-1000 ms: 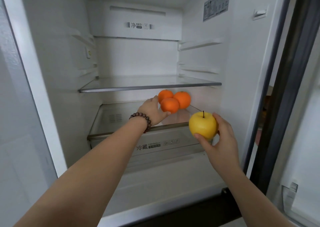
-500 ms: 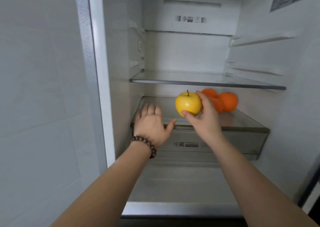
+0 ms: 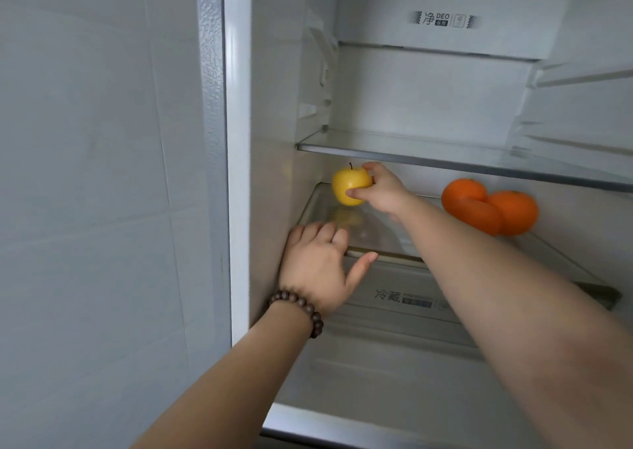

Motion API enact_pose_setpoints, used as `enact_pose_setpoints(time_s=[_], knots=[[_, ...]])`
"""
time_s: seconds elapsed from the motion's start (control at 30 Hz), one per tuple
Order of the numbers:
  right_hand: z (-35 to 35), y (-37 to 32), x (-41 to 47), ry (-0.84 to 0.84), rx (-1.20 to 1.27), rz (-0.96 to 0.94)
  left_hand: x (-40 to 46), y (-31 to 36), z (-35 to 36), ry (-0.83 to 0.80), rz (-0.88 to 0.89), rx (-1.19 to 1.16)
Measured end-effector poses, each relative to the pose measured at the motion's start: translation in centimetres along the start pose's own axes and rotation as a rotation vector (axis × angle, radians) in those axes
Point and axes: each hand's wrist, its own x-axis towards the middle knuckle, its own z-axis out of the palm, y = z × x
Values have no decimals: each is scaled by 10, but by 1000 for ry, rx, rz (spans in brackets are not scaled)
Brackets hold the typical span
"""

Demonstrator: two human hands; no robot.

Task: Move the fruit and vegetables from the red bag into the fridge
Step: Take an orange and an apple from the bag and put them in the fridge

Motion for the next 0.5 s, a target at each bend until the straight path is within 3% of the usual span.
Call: enact_pose_setpoints(time_s=[0.5], knots=[[5,-4,1,-45,6,100,0,0,1,12,-10,21]])
